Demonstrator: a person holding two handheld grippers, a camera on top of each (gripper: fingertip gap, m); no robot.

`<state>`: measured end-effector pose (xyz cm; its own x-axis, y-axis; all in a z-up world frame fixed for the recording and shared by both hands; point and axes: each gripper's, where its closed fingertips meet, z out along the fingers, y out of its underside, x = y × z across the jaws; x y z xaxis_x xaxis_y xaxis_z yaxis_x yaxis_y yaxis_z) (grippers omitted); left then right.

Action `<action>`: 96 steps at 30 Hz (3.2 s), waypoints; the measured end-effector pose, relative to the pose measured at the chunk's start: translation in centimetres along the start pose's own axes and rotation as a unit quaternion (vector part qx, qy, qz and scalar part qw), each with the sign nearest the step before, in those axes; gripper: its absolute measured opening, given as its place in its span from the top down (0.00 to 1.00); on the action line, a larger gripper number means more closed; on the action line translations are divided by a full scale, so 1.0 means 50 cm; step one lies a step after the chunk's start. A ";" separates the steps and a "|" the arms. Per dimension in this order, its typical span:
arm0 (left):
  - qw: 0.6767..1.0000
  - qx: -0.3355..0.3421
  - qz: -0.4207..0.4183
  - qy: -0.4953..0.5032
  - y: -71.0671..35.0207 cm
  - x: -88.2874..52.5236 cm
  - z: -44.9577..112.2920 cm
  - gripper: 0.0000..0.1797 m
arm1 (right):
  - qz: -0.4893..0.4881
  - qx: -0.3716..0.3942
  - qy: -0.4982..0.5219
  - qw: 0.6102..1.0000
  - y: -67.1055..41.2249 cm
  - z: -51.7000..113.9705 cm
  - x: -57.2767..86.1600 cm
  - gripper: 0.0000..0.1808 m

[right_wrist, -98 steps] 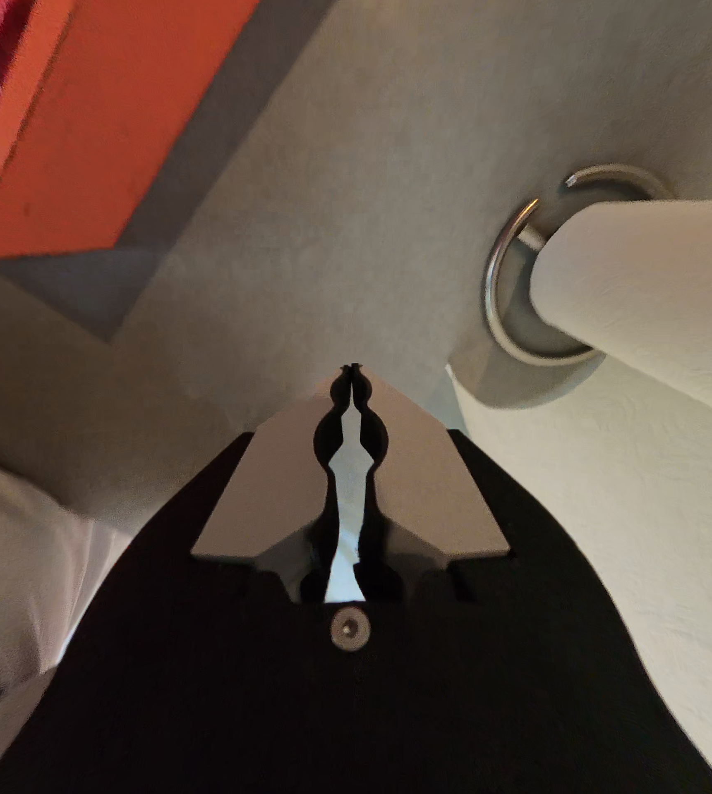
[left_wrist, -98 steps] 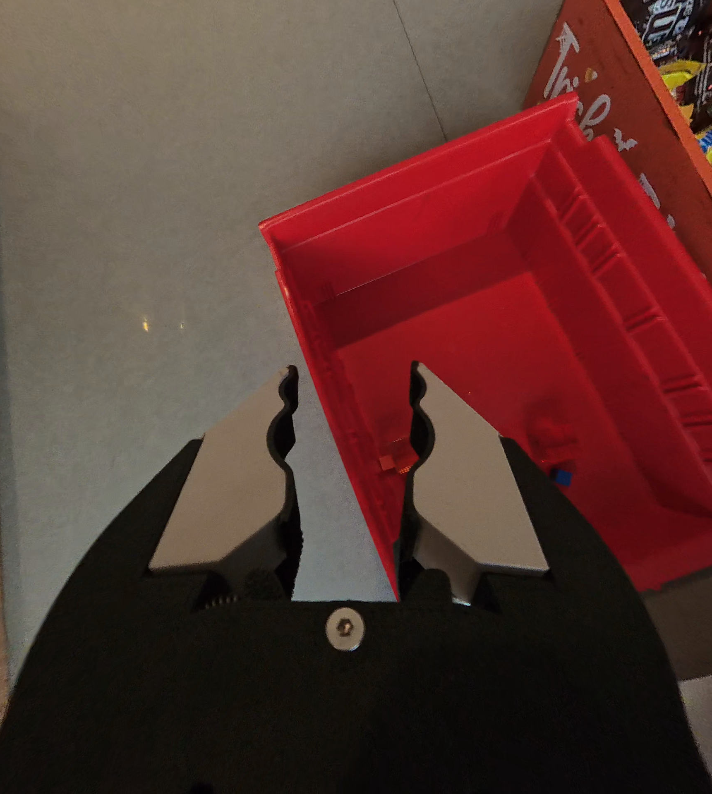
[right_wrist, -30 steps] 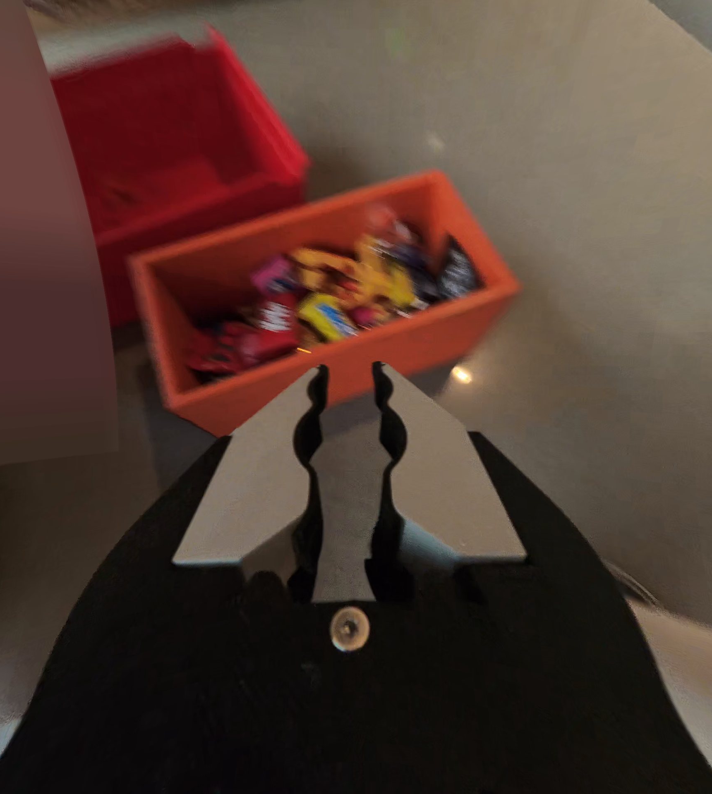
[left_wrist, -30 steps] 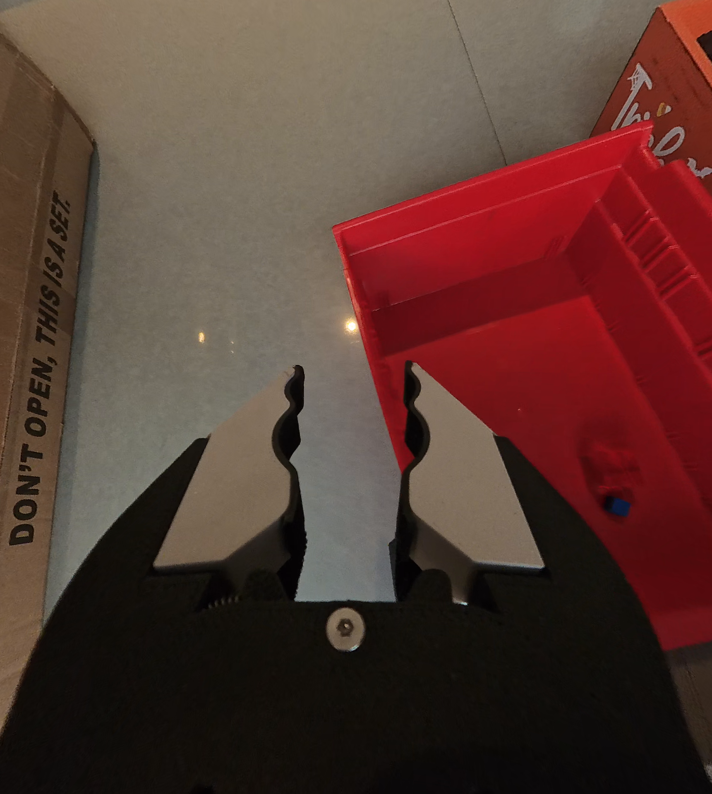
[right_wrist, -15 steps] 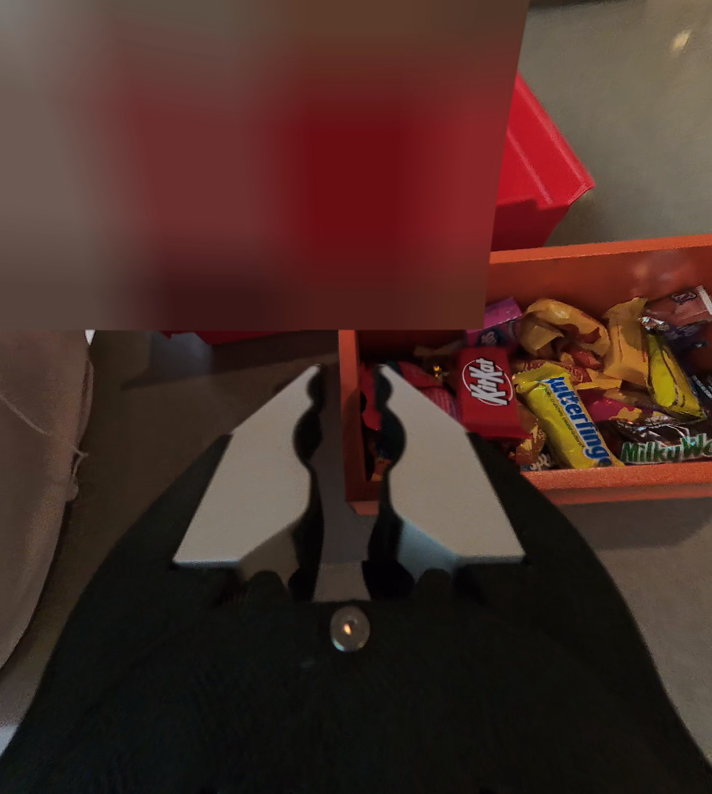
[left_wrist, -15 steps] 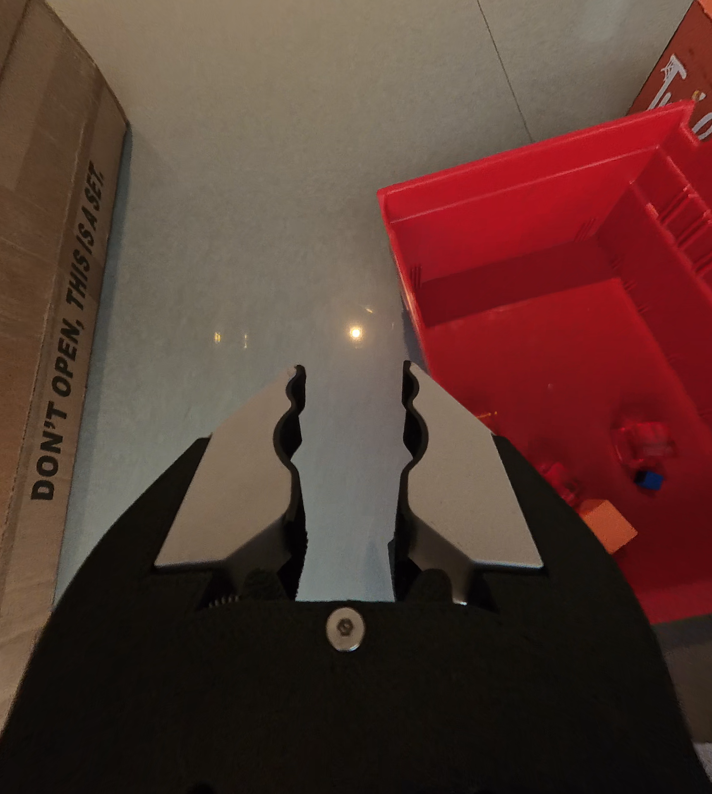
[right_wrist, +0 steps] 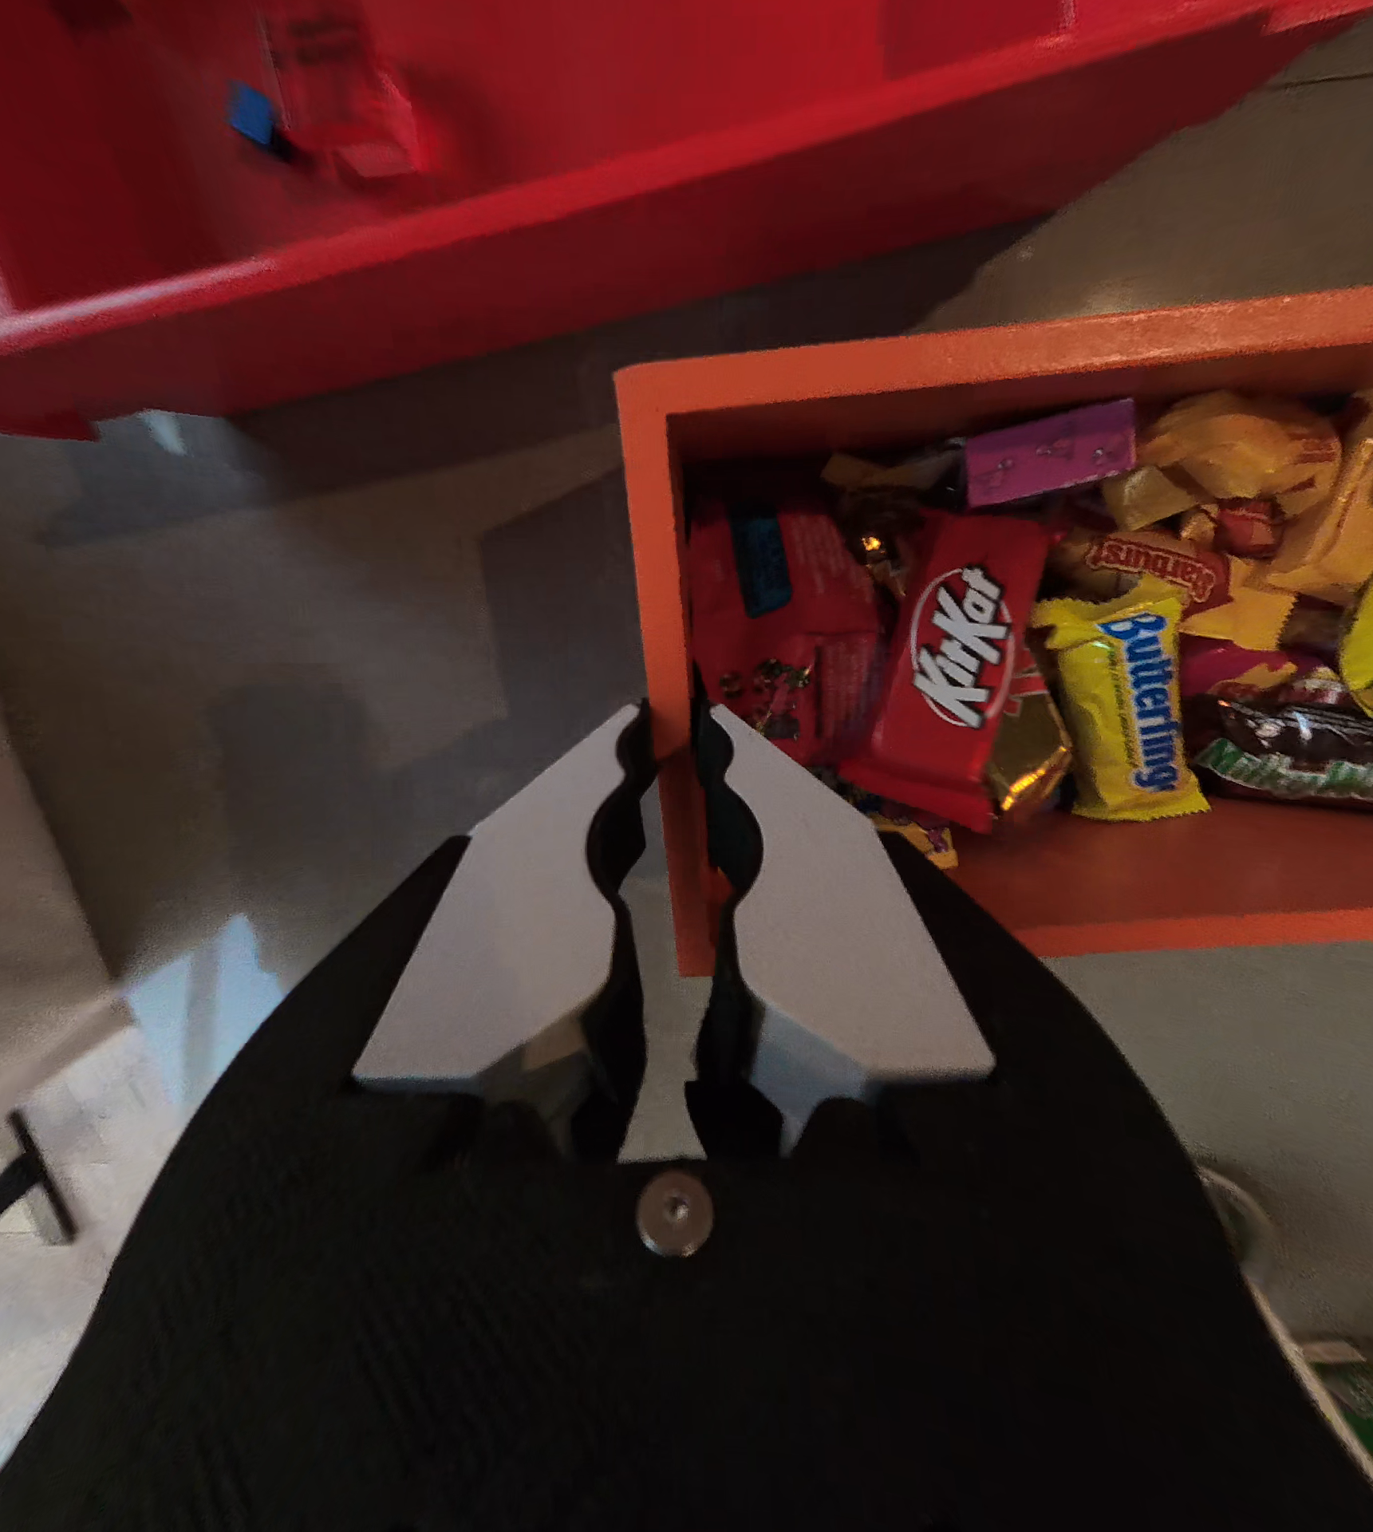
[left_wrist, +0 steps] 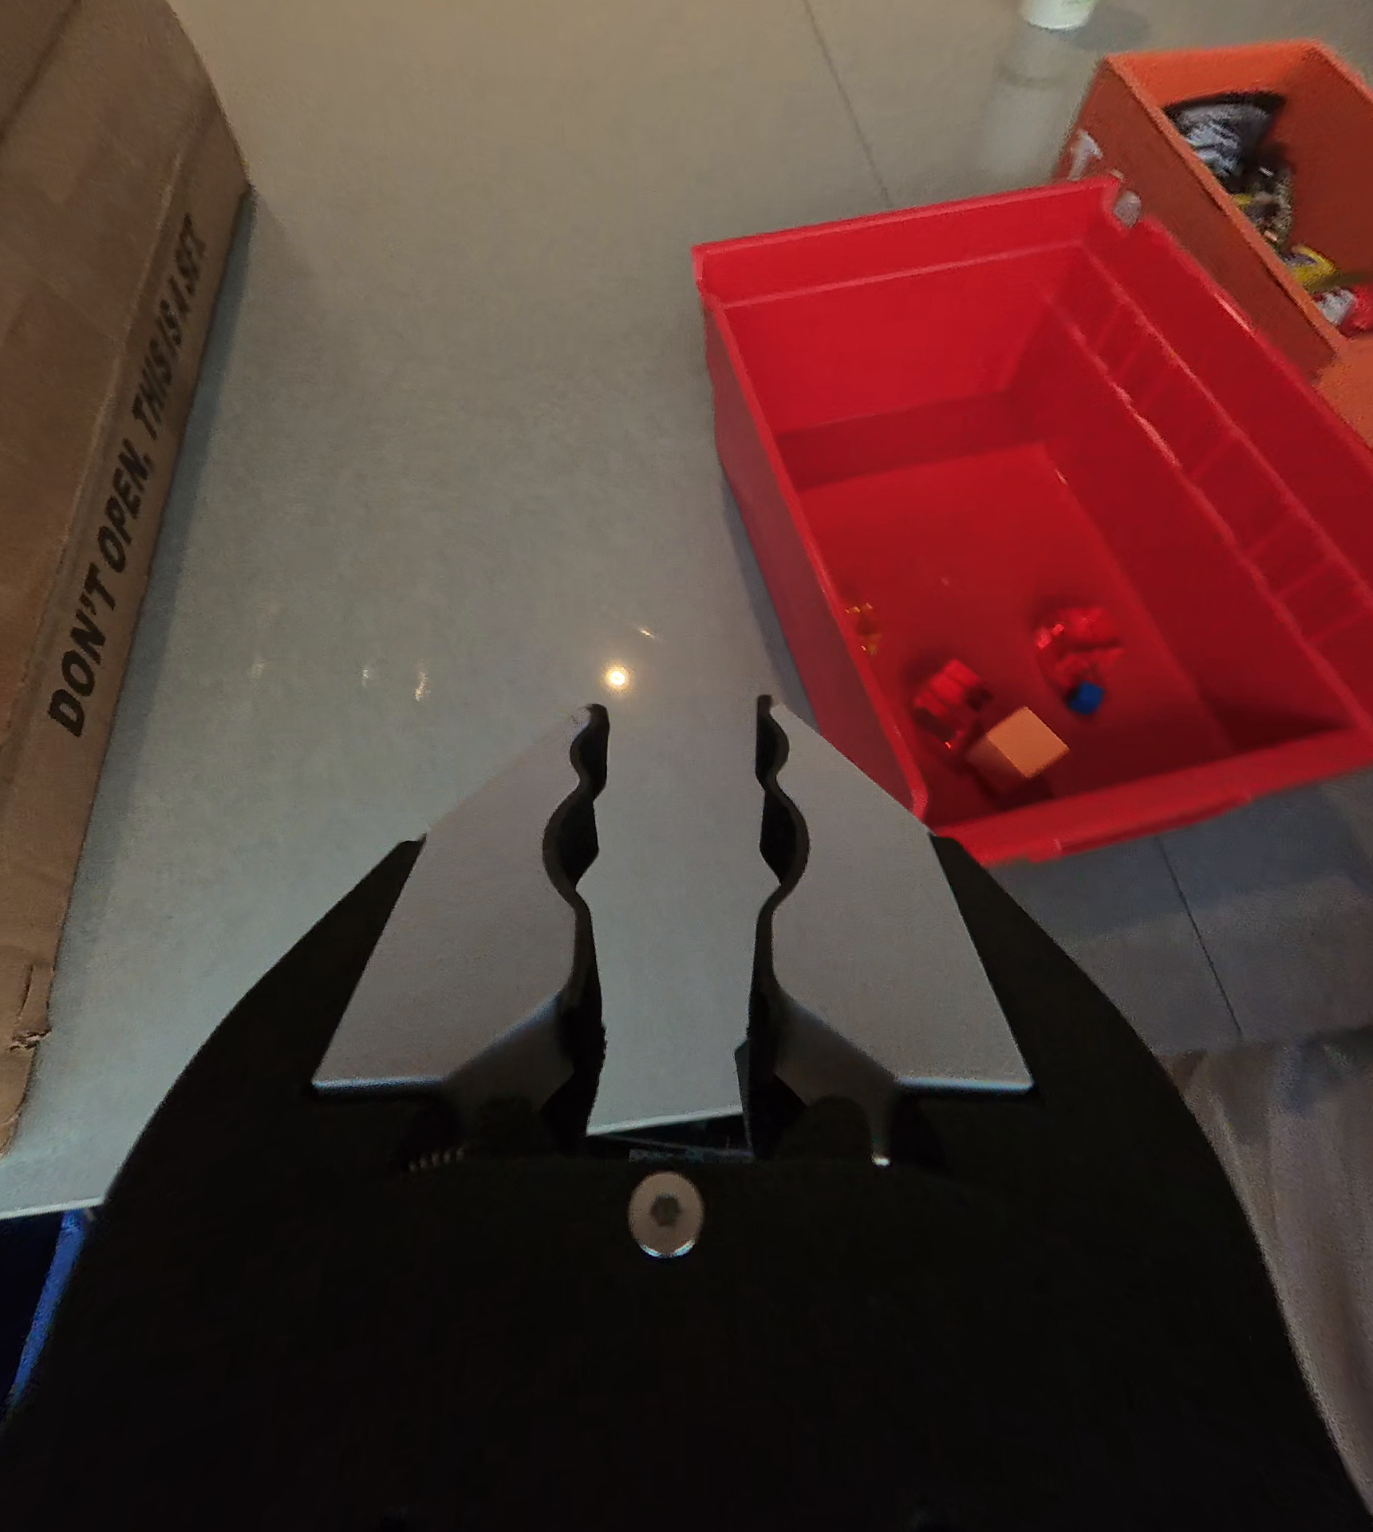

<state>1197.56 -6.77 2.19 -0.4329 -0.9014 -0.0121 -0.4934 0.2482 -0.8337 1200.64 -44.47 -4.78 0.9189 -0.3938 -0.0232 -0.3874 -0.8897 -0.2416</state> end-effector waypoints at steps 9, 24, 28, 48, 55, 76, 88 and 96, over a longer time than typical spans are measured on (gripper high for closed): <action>0.991 0.012 -0.031 0.133 -0.012 0.111 0.026 0.70 | 0.024 -0.001 0.099 0.995 -0.017 -0.002 0.150 0.94; 0.997 -0.052 -0.061 0.015 0.117 0.157 0.141 0.96 | -0.027 0.399 0.107 0.910 -0.205 -0.112 -0.191 0.73; 0.998 -0.051 -0.035 -0.020 0.127 0.205 0.127 0.96 | -0.030 0.340 0.121 0.932 -0.190 -0.051 -0.174 0.72; 0.995 0.030 -0.087 0.028 0.100 0.203 0.152 0.84 | 0.229 0.339 0.149 0.900 -0.107 -0.060 -0.081 0.74; 0.996 0.043 -0.071 0.035 0.090 0.209 0.151 0.89 | 0.281 0.368 0.081 0.883 -0.098 -0.045 -0.084 0.76; 0.968 -0.076 -0.186 0.154 -0.095 0.172 0.152 0.64 | 0.276 0.312 -0.027 0.909 -0.135 -0.090 0.003 0.75; 0.930 -0.360 -0.058 0.038 -0.007 0.123 0.270 0.70 | 0.352 0.077 0.003 0.933 -0.109 0.029 -0.001 0.78; 0.911 -0.395 -0.075 0.094 0.000 0.155 0.310 0.89 | 0.373 -0.022 -0.002 0.928 -0.114 0.099 -0.012 0.87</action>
<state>1205.89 -19.26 -6.46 -0.4008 -0.8880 0.2255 -0.9143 0.3720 -0.1603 1202.65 -38.03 -8.22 0.3941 -0.9030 -0.1712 -0.9181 -0.3783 -0.1182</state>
